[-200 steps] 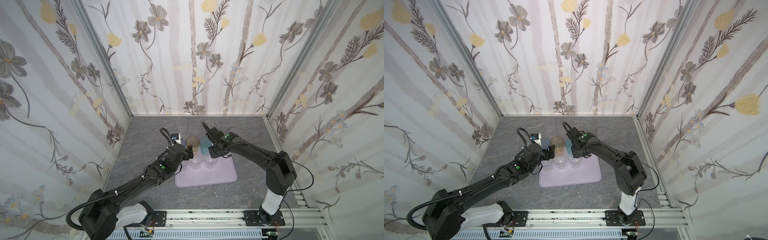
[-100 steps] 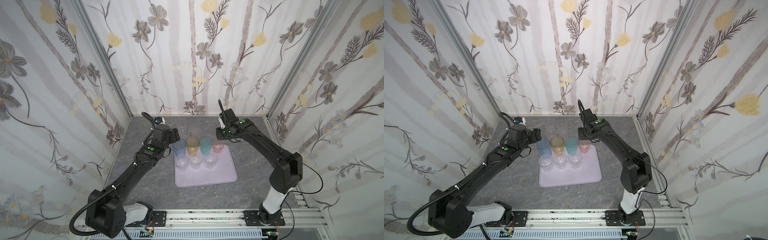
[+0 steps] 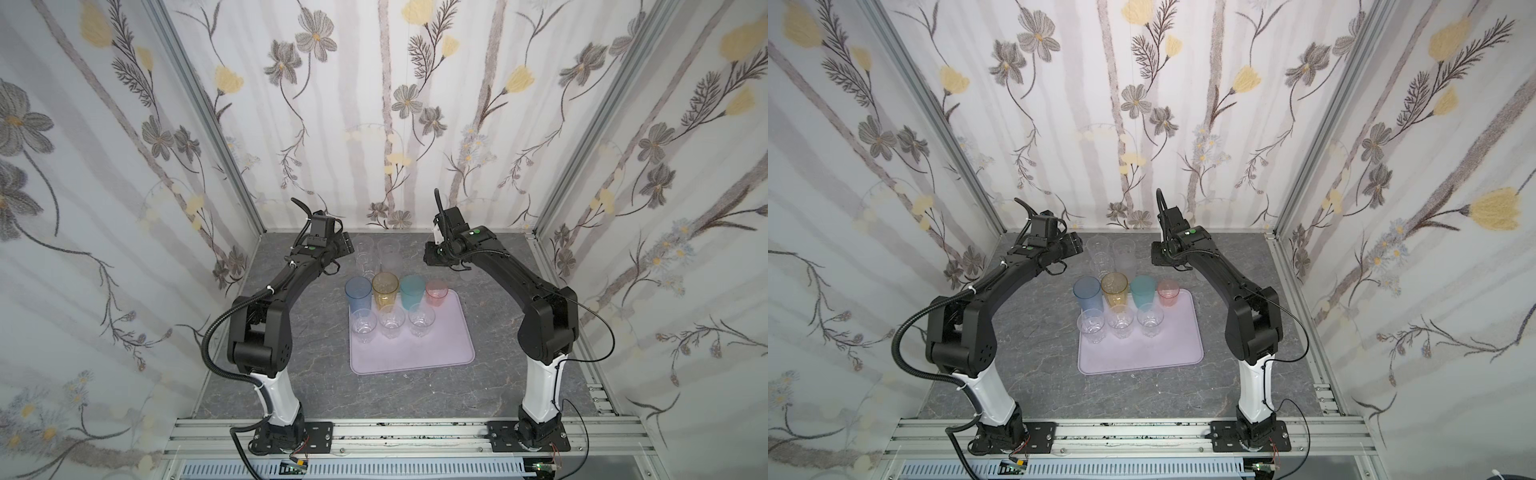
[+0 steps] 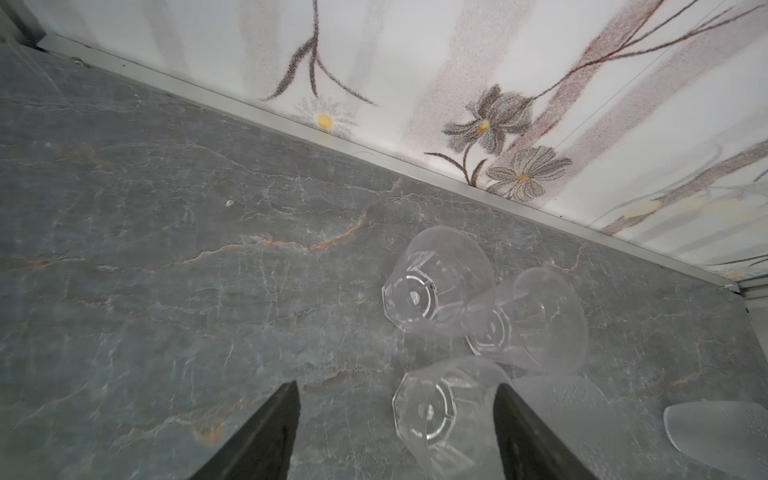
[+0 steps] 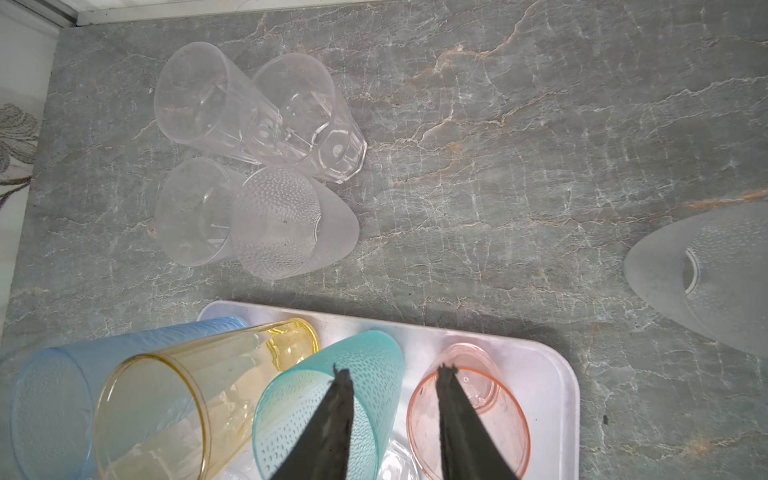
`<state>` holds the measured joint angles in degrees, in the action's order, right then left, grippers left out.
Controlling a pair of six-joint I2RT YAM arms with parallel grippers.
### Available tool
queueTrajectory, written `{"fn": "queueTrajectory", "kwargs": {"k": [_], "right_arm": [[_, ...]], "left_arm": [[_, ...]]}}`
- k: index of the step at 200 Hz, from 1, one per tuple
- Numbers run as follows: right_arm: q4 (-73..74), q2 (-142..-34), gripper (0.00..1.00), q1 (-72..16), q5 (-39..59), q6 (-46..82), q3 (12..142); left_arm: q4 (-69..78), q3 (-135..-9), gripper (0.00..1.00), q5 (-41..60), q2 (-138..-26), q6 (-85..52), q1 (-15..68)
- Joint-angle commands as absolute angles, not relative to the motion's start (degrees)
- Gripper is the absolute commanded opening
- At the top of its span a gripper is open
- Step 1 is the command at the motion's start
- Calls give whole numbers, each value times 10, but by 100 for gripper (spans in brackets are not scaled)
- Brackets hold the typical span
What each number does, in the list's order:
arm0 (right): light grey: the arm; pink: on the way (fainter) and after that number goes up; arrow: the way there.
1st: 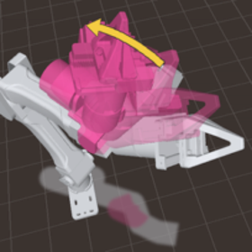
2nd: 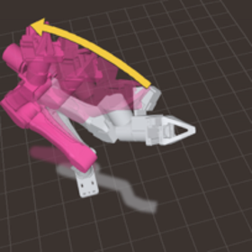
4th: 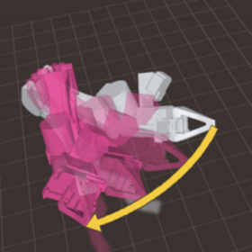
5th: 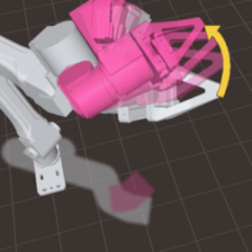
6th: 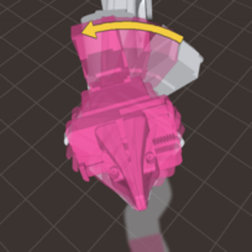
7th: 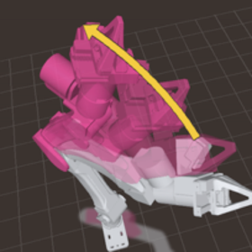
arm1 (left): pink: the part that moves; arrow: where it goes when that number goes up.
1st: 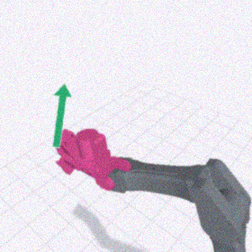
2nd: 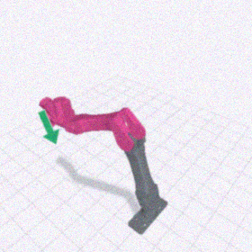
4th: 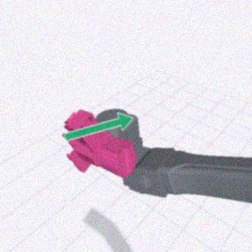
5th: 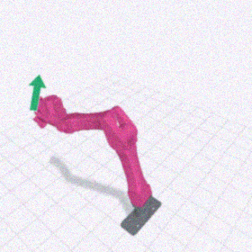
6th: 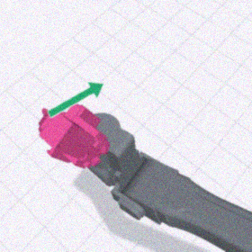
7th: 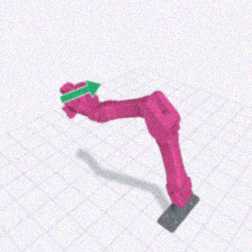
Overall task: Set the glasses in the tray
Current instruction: 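Raise the right gripper off the tray while the left gripper moves to the clear glasses, then grasp a clear glass on the table with the left gripper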
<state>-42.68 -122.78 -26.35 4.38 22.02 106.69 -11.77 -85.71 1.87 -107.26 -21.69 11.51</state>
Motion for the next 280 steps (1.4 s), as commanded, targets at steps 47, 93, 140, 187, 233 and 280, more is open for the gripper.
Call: {"fn": "queueTrajectory", "kwargs": {"k": [47,93,140,187,233,280], "right_arm": [[-403,-1232,35,-259,58,219,1060],[-394,-1242,35,-259,69,226,1061],[-389,-1244,35,-259,70,229,1052],[-385,-1239,35,-259,69,229,1038],[-380,-1233,36,-259,68,229,1029],[-384,-1226,35,-259,67,229,1029]], "left_arm": [[-175,-1025,64,69,-1243,-198,102],[-184,-1074,53,88,-1298,-204,99],[-185,-1102,37,79,-1331,-206,99],[-188,-1102,23,73,-1337,-205,98],[-188,-1073,11,60,-1320,-201,98],[-188,-1070,0,70,-1303,-207,96]]}}
